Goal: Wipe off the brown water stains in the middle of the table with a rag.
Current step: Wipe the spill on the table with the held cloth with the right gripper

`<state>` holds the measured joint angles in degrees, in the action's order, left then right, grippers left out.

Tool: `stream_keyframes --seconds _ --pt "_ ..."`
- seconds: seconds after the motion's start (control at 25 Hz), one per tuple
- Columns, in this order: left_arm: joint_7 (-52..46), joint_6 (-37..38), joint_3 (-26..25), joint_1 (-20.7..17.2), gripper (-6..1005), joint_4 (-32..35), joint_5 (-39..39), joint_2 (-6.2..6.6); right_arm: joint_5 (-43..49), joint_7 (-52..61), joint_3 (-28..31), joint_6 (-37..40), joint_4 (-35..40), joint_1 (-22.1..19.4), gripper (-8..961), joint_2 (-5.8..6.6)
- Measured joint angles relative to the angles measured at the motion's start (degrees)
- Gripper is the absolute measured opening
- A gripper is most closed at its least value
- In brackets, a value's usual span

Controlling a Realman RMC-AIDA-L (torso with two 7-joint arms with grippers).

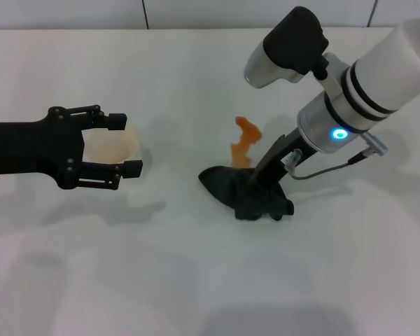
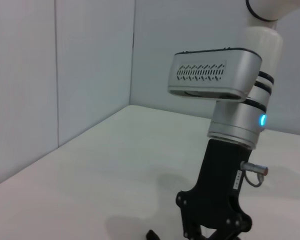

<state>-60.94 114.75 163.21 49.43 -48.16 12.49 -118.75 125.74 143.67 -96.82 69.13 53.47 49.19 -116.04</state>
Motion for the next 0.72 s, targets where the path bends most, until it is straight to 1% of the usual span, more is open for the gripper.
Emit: stream_keyframes --seconds 0.32,0.72 --pt "-0.09 -0.54 0.0 -0.02 886 0.08 0.0 -0.07 2.87 0.35 -1.31 -3.76 -1.76 1.62 18 -0.12" --pt "-0.05 -0.92 0.0 -0.21 886 0.41 -0.01 -0.11 3.25 0.1 -1.57 -8.19 -5.3 3.47 18 0.07"
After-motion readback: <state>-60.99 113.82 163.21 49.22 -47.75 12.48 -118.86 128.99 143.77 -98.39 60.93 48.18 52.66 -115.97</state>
